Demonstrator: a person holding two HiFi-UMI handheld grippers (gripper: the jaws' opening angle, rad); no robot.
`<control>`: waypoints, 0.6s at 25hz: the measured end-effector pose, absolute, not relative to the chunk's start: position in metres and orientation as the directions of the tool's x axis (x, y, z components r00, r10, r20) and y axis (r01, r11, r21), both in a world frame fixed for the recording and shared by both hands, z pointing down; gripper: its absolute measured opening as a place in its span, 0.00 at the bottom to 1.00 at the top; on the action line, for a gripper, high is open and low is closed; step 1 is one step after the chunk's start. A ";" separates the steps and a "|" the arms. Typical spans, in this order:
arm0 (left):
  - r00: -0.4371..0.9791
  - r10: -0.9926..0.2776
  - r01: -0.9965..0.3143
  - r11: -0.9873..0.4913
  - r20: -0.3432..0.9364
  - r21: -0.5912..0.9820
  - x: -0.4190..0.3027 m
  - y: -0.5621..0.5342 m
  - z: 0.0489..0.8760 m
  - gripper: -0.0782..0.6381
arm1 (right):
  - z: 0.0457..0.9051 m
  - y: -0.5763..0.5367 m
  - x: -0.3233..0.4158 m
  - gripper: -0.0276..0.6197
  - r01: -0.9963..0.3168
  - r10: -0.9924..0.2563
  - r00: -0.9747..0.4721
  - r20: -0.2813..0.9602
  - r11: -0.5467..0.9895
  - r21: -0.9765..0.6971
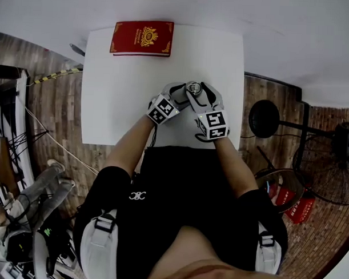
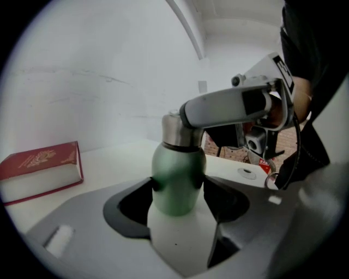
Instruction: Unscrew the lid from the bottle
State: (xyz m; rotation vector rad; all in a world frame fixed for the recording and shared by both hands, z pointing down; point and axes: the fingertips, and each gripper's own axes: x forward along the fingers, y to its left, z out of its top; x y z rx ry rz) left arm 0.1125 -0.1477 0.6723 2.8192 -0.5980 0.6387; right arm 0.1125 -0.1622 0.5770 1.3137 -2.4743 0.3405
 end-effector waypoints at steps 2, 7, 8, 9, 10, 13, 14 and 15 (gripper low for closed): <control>0.827 -0.334 -0.407 -0.910 0.453 0.072 0.111 -0.147 0.673 0.59 | 0.576 -0.161 0.111 0.42 -0.777 -0.698 -0.602 0.387 0.625 -0.083; 0.832 -0.322 -0.389 -0.919 0.452 0.061 0.108 -0.143 0.670 0.58 | 0.571 -0.154 0.105 0.42 -0.572 -0.492 -0.757 0.429 0.817 -0.072; 0.833 -0.324 -0.390 -0.919 0.449 0.061 0.107 -0.142 0.669 0.58 | 0.571 -0.153 0.103 0.42 -0.522 -0.444 -0.778 0.444 0.851 -0.062; 0.833 -0.327 -0.392 -0.918 0.447 0.060 0.107 -0.142 0.669 0.59 | 0.571 -0.152 0.102 0.42 -0.472 -0.398 -0.795 0.458 0.880 -0.055; 0.832 -0.330 -0.394 -0.917 0.446 0.057 0.107 -0.142 0.670 0.58 | 0.572 -0.151 0.101 0.42 -0.427 -0.355 -0.808 0.471 0.903 -0.051; 0.828 -0.338 -0.402 -0.914 0.447 0.055 0.110 -0.145 0.671 0.58 | 0.573 -0.153 0.103 0.42 -0.317 -0.251 -0.834 0.492 0.947 -0.055; 0.828 -0.339 -0.404 -0.913 0.446 0.057 0.111 -0.145 0.671 0.58 | 0.573 -0.153 0.103 0.42 -0.285 -0.221 -0.842 0.493 0.957 -0.059; 0.828 -0.340 -0.406 -0.912 0.446 0.058 0.111 -0.145 0.670 0.58 | 0.572 -0.152 0.104 0.42 -0.252 -0.190 -0.850 0.491 0.966 -0.063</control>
